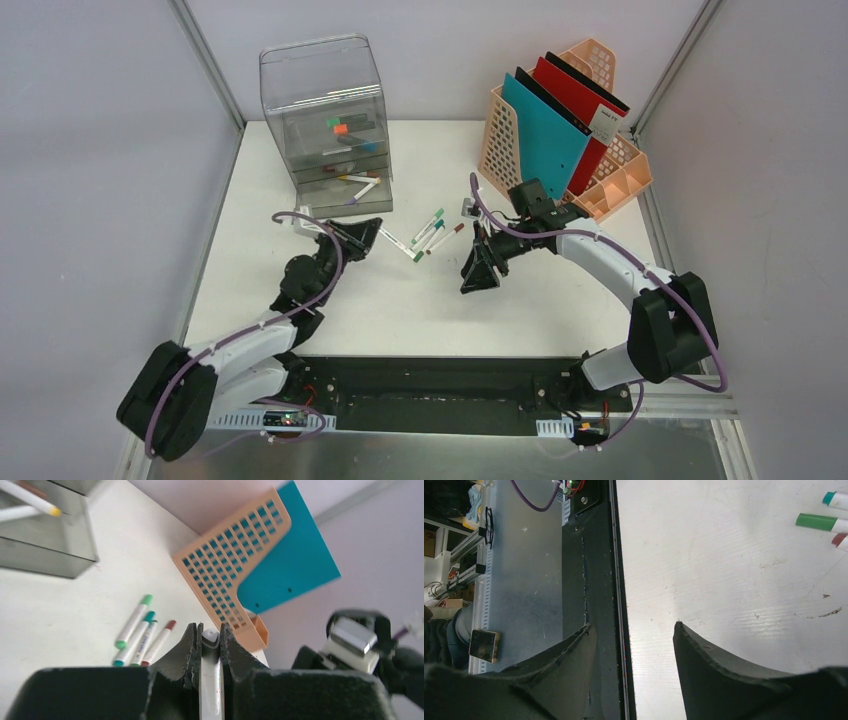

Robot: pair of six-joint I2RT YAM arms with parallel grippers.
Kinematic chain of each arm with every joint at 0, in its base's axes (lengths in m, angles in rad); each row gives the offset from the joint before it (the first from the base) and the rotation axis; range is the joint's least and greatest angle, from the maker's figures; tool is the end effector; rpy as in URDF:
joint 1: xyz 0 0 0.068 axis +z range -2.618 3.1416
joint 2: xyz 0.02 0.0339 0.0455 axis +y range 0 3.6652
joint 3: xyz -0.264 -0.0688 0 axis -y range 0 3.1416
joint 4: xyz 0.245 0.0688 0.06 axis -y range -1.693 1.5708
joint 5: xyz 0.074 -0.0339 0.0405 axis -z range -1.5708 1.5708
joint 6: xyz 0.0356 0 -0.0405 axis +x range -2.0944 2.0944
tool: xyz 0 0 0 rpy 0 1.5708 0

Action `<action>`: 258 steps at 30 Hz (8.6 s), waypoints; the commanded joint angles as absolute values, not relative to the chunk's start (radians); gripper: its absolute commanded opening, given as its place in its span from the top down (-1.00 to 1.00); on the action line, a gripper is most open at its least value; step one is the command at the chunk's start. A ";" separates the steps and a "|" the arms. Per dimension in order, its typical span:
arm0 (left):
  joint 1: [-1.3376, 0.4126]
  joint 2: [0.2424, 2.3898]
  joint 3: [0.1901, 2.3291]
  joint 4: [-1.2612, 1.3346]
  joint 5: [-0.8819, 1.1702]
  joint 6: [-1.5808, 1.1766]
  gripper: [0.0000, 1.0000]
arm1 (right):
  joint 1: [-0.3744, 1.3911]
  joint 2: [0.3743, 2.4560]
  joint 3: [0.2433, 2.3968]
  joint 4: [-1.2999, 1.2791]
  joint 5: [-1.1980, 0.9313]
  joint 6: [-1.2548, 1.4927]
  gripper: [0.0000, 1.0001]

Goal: Organize the desk
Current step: Place the stationery in the drawer, then pick up the stationery from the center of the board, then place the stationery in the drawer.

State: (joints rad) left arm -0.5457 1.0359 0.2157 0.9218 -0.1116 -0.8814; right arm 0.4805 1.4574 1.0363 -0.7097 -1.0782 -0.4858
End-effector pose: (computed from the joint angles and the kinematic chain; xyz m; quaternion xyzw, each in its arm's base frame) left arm 0.1775 -0.1031 0.2135 -0.1526 0.6529 -0.4567 0.5847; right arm 0.2311 0.1558 0.2482 -0.4883 0.6896 0.5005 0.1886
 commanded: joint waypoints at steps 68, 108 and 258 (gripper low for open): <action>-0.041 1.485 0.770 0.217 -0.282 -1.542 -0.28 | 0.485 1.424 1.077 -0.748 -1.054 -0.562 -0.22; -0.041 1.124 0.337 0.671 0.509 -1.094 -0.62 | 0.482 1.427 1.100 -0.799 -1.017 -0.611 -0.23; -0.591 1.129 0.713 0.095 -0.116 -0.292 1.00 | 0.483 1.406 1.109 -0.837 -0.991 -0.662 -0.23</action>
